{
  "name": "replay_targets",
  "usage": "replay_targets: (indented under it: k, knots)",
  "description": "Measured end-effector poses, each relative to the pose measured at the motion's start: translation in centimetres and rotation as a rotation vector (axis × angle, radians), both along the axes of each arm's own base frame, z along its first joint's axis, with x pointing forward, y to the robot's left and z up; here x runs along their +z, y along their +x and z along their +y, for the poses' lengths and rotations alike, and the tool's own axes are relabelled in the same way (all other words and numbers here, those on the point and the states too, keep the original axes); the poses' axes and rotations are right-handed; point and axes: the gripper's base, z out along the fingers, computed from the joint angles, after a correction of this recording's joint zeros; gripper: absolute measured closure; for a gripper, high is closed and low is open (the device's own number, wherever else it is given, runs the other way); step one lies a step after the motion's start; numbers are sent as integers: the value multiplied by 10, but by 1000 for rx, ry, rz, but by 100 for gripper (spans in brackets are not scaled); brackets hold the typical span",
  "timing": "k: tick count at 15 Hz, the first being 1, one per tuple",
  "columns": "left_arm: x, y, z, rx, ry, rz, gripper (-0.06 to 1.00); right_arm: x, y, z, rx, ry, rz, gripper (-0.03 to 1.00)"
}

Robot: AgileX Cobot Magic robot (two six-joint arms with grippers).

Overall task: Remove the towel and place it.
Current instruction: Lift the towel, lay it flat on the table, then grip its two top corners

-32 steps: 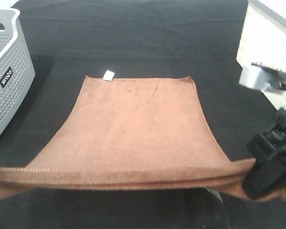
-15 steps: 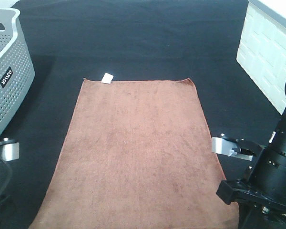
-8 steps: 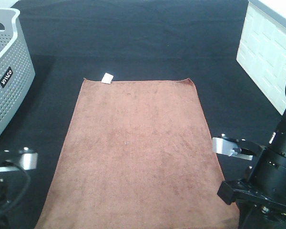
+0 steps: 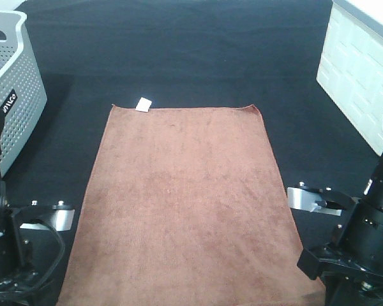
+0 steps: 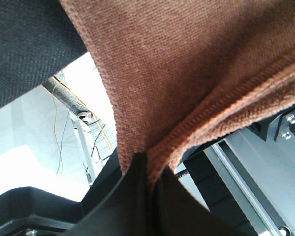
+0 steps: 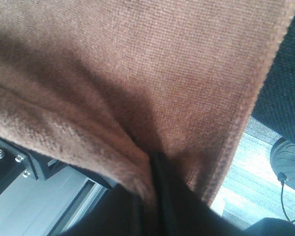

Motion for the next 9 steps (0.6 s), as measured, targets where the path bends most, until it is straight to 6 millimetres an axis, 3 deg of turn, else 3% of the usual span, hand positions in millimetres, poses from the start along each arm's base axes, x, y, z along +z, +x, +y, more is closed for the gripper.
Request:
replay_targets:
  k: [2, 4, 6, 7, 9]
  knots:
    - [0, -1, 0, 1, 1, 10, 93, 0, 0, -1, -7, 3, 2, 85]
    - [1, -1, -1, 8, -5, 17, 84, 1, 1, 1, -11, 23, 2, 75]
    - [2, -1, -3, 34, -23, 26, 67, 1, 1, 2, -25, 33, 4, 56]
    - [2, -1, -6, 60, -42, 35, 51, 1, 1, 2, -25, 34, 4, 42]
    - [3, -2, -7, 67, -48, 38, 38, 1, 1, 2, -29, 36, 5, 31]
